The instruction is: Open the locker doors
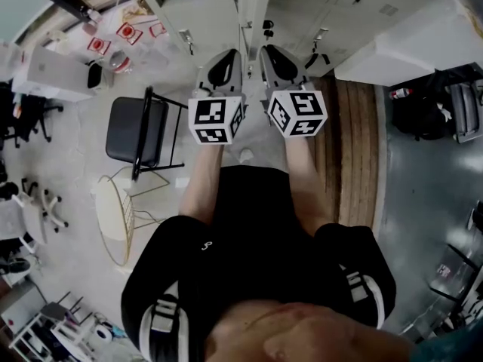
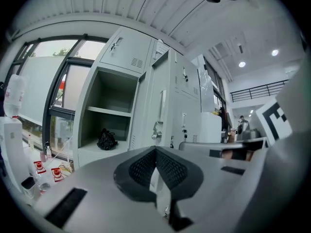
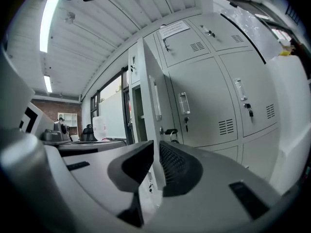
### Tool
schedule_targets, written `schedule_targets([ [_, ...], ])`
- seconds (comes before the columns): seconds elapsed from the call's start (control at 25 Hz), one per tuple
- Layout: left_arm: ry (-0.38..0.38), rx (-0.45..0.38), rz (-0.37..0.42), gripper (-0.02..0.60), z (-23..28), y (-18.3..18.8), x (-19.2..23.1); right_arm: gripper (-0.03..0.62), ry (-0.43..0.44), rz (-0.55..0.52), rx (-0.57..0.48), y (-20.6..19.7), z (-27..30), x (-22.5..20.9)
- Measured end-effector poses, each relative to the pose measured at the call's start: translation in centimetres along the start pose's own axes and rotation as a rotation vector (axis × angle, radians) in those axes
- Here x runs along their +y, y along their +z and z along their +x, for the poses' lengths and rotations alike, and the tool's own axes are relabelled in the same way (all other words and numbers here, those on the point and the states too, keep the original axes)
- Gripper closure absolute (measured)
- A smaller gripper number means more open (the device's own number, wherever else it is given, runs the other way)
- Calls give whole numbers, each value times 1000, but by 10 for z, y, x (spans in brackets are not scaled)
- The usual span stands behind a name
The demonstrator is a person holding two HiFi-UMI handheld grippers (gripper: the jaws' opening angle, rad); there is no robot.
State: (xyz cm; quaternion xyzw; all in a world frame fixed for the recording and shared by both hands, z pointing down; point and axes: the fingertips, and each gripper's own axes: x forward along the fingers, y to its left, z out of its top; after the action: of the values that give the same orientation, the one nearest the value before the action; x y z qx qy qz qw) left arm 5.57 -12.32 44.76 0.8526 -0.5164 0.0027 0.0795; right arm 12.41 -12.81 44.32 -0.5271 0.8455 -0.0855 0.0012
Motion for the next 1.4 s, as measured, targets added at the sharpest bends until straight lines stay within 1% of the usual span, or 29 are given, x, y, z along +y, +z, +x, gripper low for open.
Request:
schedule_targets([
  [0.2,8,19,-2,572,-3,-6,-11,542,19,5,7,-2,-8,-1],
  [0.36,14,16,3,572,-5,-6,-15,542,33,8,3,-2,-13,-1],
  [0.48,19,6,14,572,-8,-3,-18,570,77,-2,15,-1,-16,6],
  [0.64,44,-33,32,572,-18,17,-9,576,138,-46,-1,15,-15,28],
  [0.8,115,-67,1,572,-32,33,15,576,196,-72,-22,25,-8,53],
  [0.96,182,-74,3,572,-45,50,33,576,240,-80,-31,34,6,74],
  [1.08,197,-81,12,572,-51,62,43,576,244,-164,-57,47,13,88],
  [1.16,200,-96,33,572,-55,72,49,576,253,-199,-70,55,17,98],
  [1.32,218,-120,70,572,-59,97,61,576,288,-185,-80,71,30,111],
  [1.4,225,-117,86,572,-60,107,70,576,297,-177,-73,75,41,118],
])
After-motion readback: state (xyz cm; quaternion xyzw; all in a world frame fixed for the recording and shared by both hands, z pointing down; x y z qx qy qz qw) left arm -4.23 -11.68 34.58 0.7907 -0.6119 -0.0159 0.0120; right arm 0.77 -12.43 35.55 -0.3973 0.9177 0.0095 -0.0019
